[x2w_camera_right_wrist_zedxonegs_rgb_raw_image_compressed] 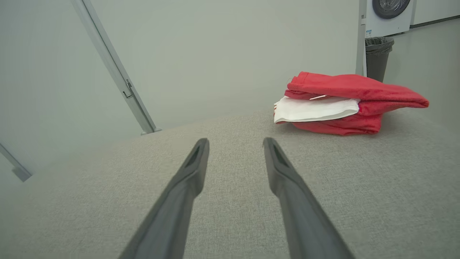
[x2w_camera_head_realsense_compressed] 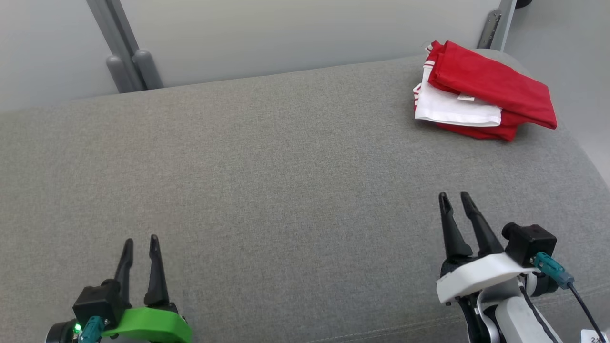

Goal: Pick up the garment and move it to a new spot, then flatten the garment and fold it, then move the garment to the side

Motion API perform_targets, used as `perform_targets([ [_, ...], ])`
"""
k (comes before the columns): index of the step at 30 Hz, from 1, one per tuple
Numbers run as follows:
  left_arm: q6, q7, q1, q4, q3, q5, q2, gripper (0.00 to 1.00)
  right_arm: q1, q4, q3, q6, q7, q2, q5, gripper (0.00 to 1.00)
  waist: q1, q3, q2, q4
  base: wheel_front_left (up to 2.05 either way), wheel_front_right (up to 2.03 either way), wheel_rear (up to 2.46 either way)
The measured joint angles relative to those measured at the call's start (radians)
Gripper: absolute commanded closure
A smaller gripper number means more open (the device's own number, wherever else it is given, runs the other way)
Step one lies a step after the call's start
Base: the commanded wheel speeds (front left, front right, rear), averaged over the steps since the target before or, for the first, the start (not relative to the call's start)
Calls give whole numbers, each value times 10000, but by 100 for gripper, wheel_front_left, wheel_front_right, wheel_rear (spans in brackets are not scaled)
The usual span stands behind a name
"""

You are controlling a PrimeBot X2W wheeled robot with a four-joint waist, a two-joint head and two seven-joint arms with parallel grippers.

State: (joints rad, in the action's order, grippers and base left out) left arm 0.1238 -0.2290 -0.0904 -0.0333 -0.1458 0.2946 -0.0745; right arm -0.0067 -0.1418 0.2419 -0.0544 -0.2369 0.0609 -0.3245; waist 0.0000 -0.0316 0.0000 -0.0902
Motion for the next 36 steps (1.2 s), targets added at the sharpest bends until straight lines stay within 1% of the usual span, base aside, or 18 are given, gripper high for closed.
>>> perform_targets([
  [4,0,8,-28,-499,-125,2,86,100,322,-441,31,0,4,-19,-2,100,0,0,0,1,0,0,0],
  [9,-65,8,-177,-531,-180,267,136,100,488,-477,27,33,4,-31,-311,100,0,-1,0,21,0,0,0],
  [14,-113,10,-226,-481,-196,899,155,100,522,-401,-17,104,15,-38,-911,100,0,17,0,83,0,0,0],
  [17,-194,102,-226,-458,-173,1415,161,100,522,-368,-96,182,105,-44,-1381,100,0,23,0,112,0,0,0],
  [20,-240,217,-226,-466,-98,1977,165,100,521,-362,-215,190,199,-46,-1910,100,0,30,0,139,0,0,0],
  [36,-535,686,-200,-570,211,4071,155,100,508,-366,-757,387,721,-27,-4036,100,0,68,0,280,0,0,0],
])
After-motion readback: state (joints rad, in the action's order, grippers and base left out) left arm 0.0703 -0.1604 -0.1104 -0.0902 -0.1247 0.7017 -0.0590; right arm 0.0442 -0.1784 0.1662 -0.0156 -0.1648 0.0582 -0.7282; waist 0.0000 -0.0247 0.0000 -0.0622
